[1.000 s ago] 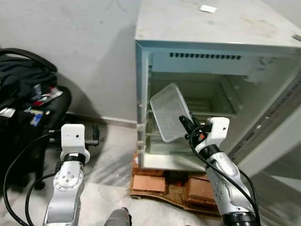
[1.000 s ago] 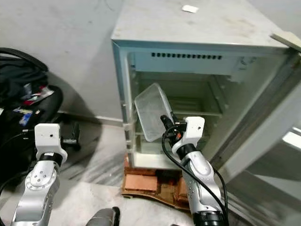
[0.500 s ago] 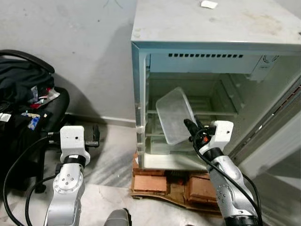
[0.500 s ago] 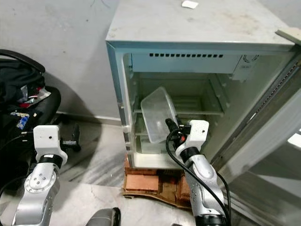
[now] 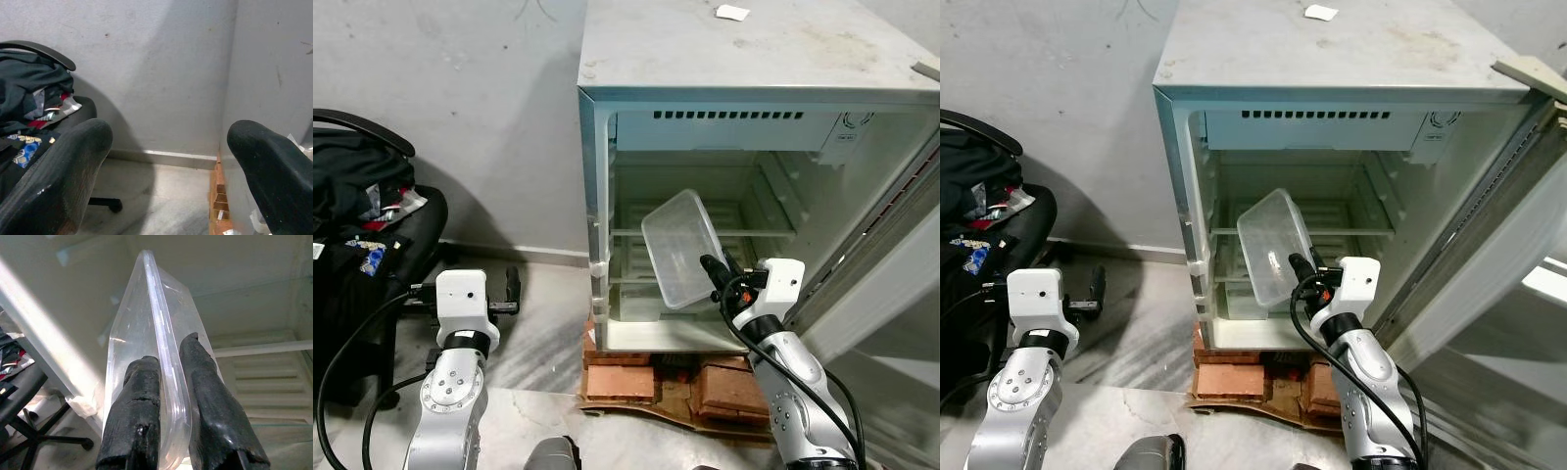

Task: Restocking fridge

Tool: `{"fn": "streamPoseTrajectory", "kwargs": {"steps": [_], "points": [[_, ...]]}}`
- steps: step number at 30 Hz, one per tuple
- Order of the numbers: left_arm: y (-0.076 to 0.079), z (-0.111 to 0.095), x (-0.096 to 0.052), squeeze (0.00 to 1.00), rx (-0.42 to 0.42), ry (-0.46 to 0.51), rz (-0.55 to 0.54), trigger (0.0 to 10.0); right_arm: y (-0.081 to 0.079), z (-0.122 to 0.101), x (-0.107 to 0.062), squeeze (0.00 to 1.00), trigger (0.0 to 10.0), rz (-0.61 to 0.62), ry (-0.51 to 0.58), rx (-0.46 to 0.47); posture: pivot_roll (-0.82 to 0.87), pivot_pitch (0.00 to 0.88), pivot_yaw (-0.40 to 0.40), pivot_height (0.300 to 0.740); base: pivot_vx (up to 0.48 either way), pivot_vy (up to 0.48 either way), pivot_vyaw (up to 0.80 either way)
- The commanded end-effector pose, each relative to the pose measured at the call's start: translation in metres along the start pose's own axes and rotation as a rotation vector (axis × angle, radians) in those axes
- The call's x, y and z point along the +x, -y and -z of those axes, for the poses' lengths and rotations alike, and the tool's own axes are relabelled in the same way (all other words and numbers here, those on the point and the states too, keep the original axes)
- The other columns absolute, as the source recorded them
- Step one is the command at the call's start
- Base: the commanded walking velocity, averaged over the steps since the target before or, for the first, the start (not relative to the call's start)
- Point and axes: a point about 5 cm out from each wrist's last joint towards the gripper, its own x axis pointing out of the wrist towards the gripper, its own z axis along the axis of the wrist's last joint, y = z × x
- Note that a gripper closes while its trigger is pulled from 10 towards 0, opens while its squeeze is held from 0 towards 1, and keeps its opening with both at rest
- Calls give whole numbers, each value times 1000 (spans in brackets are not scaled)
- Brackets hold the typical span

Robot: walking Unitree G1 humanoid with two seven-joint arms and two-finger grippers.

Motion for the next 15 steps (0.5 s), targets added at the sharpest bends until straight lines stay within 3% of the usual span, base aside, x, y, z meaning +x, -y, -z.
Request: {"fn": "streamPoseTrajectory", "kwargs": {"steps": [1, 11, 15], "points": [[0, -4, -1, 0, -5, 10, 1, 10000, -1, -5, 0, 0, 10000, -7, 10, -8, 96, 81, -28, 740, 285, 0, 0], [0, -4, -2, 0, -8, 6, 4, 10000, -2, -5, 1, 0, 10000, -15, 5, -13, 97, 93, -27, 740, 294, 0, 0], [0, -4, -3, 0, -10, 3, 4, 10000, -2, -5, 1, 0, 10000, -14, 3, -14, 97, 94, -27, 740, 0, 0, 0]]}}
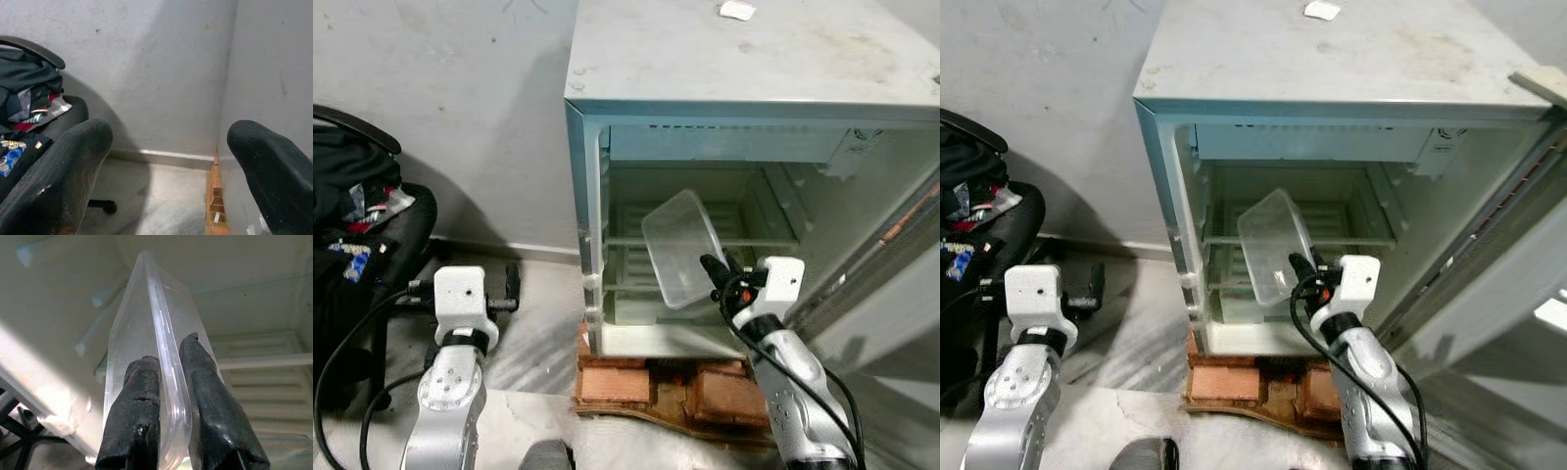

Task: Restocking fridge

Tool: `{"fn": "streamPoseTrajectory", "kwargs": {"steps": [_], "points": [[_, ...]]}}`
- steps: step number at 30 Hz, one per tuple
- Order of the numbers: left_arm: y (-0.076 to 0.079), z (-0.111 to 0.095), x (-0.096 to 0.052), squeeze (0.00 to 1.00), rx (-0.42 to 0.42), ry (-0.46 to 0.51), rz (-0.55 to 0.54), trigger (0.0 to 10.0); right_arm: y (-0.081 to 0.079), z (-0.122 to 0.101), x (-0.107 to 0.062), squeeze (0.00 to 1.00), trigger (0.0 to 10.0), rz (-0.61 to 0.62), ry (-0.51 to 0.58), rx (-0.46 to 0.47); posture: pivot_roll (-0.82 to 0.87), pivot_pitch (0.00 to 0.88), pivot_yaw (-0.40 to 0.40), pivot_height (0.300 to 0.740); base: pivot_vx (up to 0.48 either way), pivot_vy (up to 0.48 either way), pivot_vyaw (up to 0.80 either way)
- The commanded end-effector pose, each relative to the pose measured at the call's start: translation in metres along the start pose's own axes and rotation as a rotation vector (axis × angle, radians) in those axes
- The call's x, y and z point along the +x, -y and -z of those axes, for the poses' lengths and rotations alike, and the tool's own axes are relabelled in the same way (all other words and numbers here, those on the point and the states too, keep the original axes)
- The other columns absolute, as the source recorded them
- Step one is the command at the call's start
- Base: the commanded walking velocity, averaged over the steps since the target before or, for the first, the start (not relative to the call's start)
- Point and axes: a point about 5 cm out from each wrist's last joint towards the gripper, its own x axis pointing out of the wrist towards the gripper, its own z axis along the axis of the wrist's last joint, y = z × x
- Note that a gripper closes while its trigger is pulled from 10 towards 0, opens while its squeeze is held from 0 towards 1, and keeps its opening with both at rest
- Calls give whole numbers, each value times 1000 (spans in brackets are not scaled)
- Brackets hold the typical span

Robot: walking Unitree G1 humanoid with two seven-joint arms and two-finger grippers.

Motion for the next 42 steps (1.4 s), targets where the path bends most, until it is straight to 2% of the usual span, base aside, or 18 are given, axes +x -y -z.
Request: {"fn": "streamPoseTrajectory", "kwargs": {"steps": [1, 7, 11, 13, 17, 19, 22, 25, 30, 34, 37, 39, 42], "points": [[1, -3, -2, 0, -4, 7, 5, 10000, 2, -2, -2, 0, 10000, 4, 1, -6, 105, 102, -31, 740, 0, 0, 0], [1, -5, -2, 0, -4, 8, -2, 10000, -1, 0, 2, 0, 10000, -10, -15, -4, 116, 112, -34, 740, 0, 0, 0], [-1, -4, -6, 0, 2, -12, -21, 10000, -9, 3, 16, 0, 10000, -41, -29, 13, 133, 131, -33, 740, 0, 0, 0], [-2, -5, -11, 0, 10, -13, -29, 10000, -15, 3, 28, 0, 10000, -65, -33, 39, 156, 155, -34, 740, 0, 0, 0], [-4, -6, -15, 0, 23, -17, -35, 10000, -18, 4, 36, 0, 10000, -78, -42, 41, 170, 173, -37, 740, 0, 0, 0], [-8, -7, -23, 0, 36, -21, -48, 10000, -23, 3, 52, 0, 10000, -95, -52, 58, 200, 213, -50, 740, 0, 0, 0], [-9, -10, -27, 0, 42, -19, -51, 10000, -26, 2, 59, 0, 10000, -88, -54, 71, 211, 228, -55, 740, 0, 0, 0], [-10, -10, -36, 0, 63, -26, -53, 10000, -29, -3, 75, 0, 10000, -60, -47, 88, 242, 262, -64, 740, 0, 0, 0], [-11, -9, -42, 0, 66, -33, -57, 10000, -31, -7, 83, 0, 10000, -46, -43, 96, 255, 278, -70, 740, 0, 0, 0], [-11, -10, -47, 0, 67, -42, -62, 10000, -33, -12, 95, 0, 10000, -10, -40, 142, 277, 309, -79, 740, 0, 0, 0], [-11, -13, -55, 0, 69, -55, -63, 10000, -41, -20, 113, 0, 10000, 24, -37, 233, 296, 335, -84, 740, 0, 0, 0], [-11, -17, -61, 0, 71, -67, -66, 10000, -48, -27, 123, 0, 10000, 29, -29, 257, 314, 356, -90, 740, 0, 0, 0], [-12, -20, -67, 0, 73, -76, -69, 10000, -54, -34, 129, 0, 10000, 29, -20, 265, 324, 371, -92, 740, 0, 0, 0]]}}
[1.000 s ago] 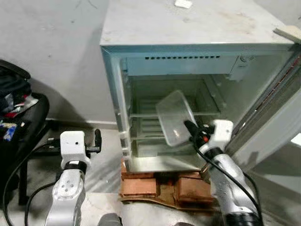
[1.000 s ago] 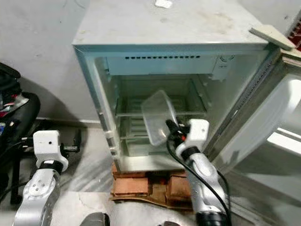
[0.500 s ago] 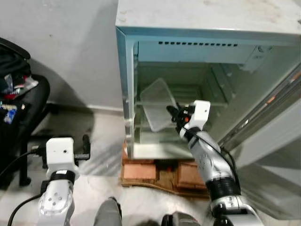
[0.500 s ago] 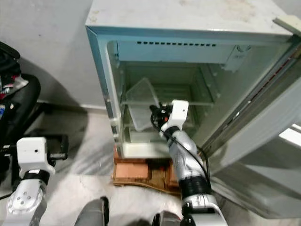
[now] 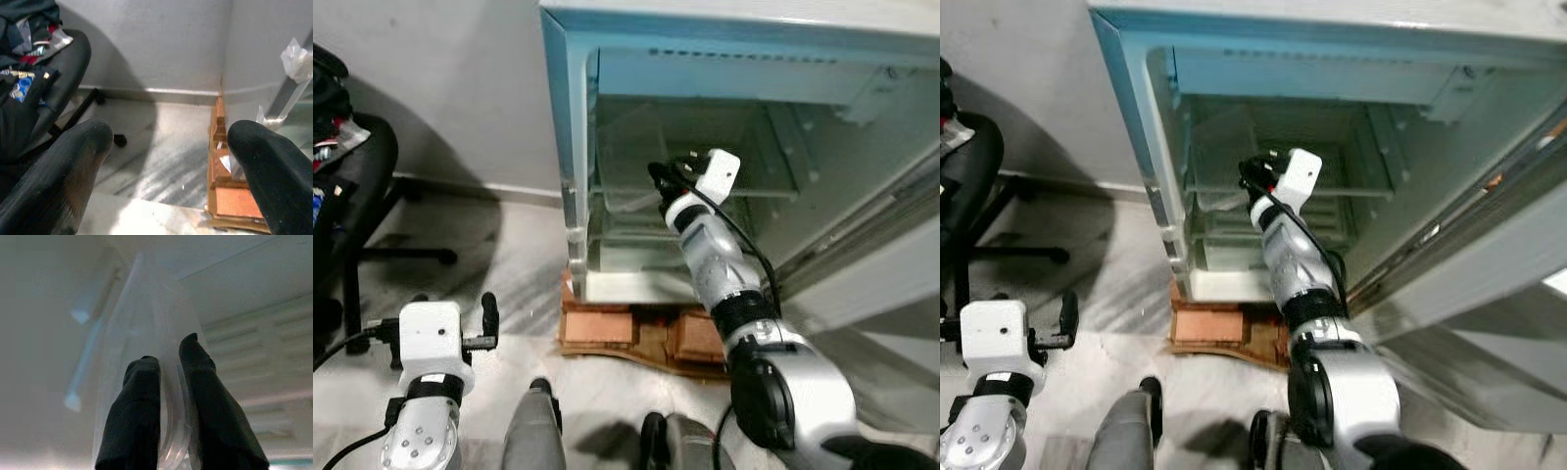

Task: Restocking fridge

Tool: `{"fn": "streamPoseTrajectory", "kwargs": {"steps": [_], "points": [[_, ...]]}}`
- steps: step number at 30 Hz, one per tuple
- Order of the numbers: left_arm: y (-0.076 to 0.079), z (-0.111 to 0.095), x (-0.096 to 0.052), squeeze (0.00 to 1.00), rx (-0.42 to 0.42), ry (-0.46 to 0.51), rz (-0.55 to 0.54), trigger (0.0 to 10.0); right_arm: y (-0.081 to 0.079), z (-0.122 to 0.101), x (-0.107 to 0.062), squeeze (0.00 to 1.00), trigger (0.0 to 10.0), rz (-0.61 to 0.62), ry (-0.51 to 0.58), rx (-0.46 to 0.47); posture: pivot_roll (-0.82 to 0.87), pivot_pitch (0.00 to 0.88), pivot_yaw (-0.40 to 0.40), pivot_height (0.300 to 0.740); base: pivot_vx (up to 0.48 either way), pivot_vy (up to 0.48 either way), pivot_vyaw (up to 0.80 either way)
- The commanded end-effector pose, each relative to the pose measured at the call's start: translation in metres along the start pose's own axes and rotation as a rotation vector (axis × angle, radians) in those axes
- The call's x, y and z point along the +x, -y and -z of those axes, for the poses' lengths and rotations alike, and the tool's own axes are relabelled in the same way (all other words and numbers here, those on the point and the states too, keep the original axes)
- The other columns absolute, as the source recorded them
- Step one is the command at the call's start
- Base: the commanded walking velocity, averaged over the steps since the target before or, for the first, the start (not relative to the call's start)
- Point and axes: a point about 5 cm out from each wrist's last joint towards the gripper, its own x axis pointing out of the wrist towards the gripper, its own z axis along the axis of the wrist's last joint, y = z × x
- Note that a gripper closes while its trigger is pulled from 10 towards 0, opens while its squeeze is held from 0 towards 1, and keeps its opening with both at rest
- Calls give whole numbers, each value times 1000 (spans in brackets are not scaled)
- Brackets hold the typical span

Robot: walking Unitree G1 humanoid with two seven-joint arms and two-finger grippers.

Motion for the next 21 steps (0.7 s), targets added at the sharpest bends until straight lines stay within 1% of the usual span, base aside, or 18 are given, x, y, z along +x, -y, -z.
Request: {"fn": "streamPoseTrajectory", "kwargs": {"steps": [1, 2, 3, 7, 8, 9, 10, 14, 17, 20, 21], "points": [[-1, -1, -7, 0, 9, -20, -3, 10000, 9, 16, -3, 0, 10000, 61, -67, 32, 329, 381, -90, 740, 0, 0, 0], [-1, -1, -7, 0, 9, -20, -3, 10000, 9, 16, -3, 0, 10000, 61, -67, 32, 329, 381, -90, 740, 0, 0, 0], [-2, -1, -10, 0, 10, -26, -2, 10000, 6, 11, 0, 0, 10000, 62, -60, 41, 332, 391, -90, 740, 0, 0, 0], [-2, -2, -17, 0, 14, -49, 6, 10000, 2, 3, 6, 0, 10000, 68, -45, 72, 338, 398, -91, 740, 0, 0, 0], [-2, -2, -17, 0, 16, -53, 8, 10000, 1, 1, 8, 616, 10000, 70, -39, 83, 343, 398, -91, 740, 0, 0, 0], [-2, -2, -18, 0, 17, -55, 9, 10000, 0, -1, 9, 616, 10000, 71, -35, 92, 344, 399, -92, 740, 0, 0, 0], [-2, -4, -16, 0, 18, -54, 8, 10000, -2, -4, 10, 1000, 10000, 73, -25, 106, 348, 409, -91, 740, 0, 0, 0], [-3, -6, -14, 0, 18, -49, 3, 10000, -8, -9, 13, 1000, 10000, 63, -11, 119, 353, 397, -92, 740, 0, 0, 0], [-3, -6, -13, 0, 18, -50, 3, 10000, -11, -12, 15, 1000, 10000, 51, -3, 111, 353, 393, -94, 740, 0, 0, 0], [-2, -5, -12, 0, 19, -52, 3, 10000, -19, -24, 19, 1000, 10000, 7, 35, 105, 348, 382, -96, 740, 0, 0, 0], [-2, -5, -12, 0, 19, -52, 3, 10000, -19, -24, 19, 1000, 10000, 7, 35, 105, 348, 382, -96, 740, 0, 0, 0]]}}
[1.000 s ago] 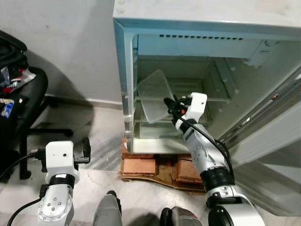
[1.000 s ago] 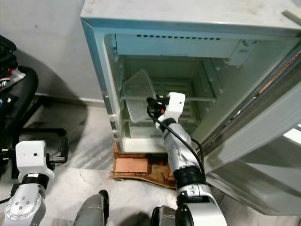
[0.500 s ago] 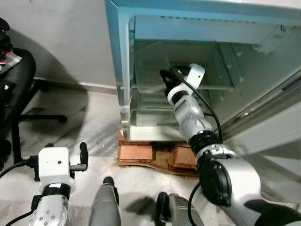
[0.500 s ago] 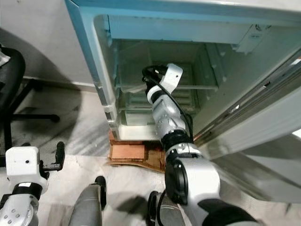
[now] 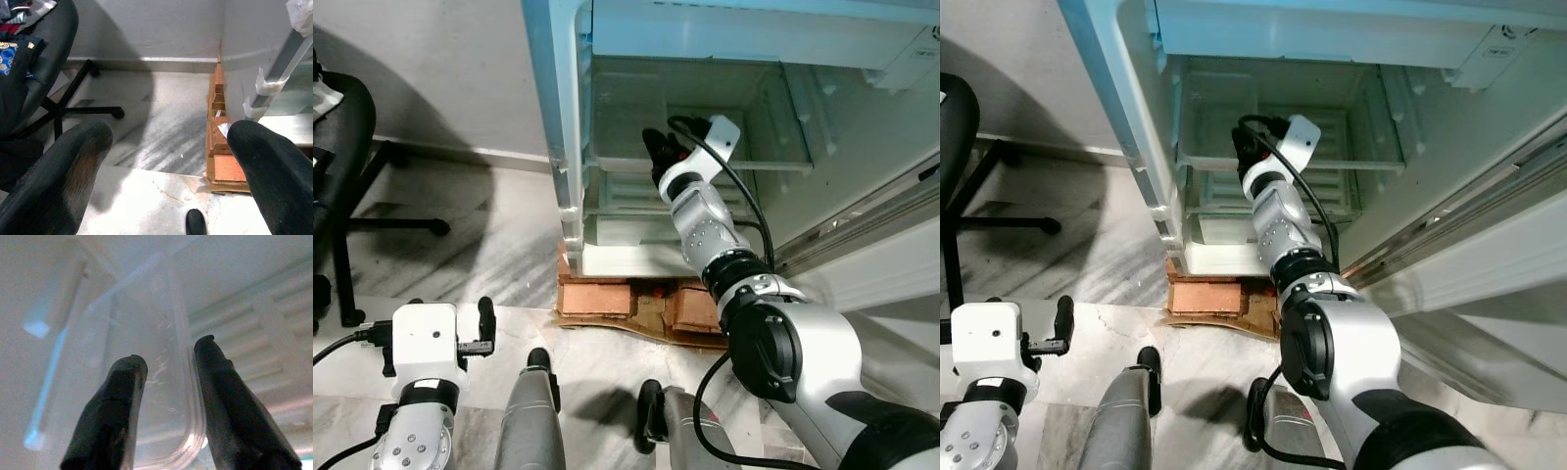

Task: Restocking fridge

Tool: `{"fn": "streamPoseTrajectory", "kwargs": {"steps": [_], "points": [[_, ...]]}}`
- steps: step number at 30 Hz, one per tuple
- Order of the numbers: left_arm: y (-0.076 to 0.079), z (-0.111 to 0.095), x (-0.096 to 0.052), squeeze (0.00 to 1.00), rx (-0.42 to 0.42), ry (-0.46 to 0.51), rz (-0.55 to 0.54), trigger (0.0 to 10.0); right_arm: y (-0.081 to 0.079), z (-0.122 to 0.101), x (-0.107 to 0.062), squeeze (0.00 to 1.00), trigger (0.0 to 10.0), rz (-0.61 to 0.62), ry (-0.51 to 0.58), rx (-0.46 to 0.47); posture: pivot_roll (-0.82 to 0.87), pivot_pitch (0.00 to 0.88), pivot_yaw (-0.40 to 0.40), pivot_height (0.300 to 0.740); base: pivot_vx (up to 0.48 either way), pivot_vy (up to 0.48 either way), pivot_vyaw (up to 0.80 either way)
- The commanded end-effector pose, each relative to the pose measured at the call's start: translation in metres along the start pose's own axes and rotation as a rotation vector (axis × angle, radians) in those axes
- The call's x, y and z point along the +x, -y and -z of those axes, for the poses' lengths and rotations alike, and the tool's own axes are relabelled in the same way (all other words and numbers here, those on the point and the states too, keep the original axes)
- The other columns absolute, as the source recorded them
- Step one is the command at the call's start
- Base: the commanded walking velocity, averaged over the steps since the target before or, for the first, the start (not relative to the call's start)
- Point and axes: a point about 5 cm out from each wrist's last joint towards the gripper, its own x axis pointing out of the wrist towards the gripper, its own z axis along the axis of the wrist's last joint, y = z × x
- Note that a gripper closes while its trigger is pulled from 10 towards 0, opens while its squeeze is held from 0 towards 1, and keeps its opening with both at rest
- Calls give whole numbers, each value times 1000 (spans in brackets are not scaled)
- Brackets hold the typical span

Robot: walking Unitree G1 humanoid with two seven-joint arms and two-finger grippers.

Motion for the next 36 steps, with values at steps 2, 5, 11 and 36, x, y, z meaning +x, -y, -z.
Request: {"fn": "streamPoseTrajectory", "kwargs": {"steps": [2, 5, 11, 36], "points": [[1, 3, 1, 0, 2, -17, -1, 10000, 0, -11, 3, 1000, 10000, -10, 31, -7, 339, 368, -97, 740, 0, 0, 0], [2, 3, 6, 0, -1, -10, 0, 10000, 3, -21, 4, 1000, 10000, -11, 60, -11, 330, 348, -98, 740, 0, 0, 0], [7, 0, 16, 0, -6, 13, 6, 10000, 13, -40, 4, 1000, 10000, -16, 106, -68, 312, 321, -93, 740, 0, 0, 0], [33, -1, 53, 0, 1, 94, 109, 10000, 65, 0, -97, 0, 10000, -130, 133, -475, 176, 133, -74, 740, 0, 0, 0]]}}
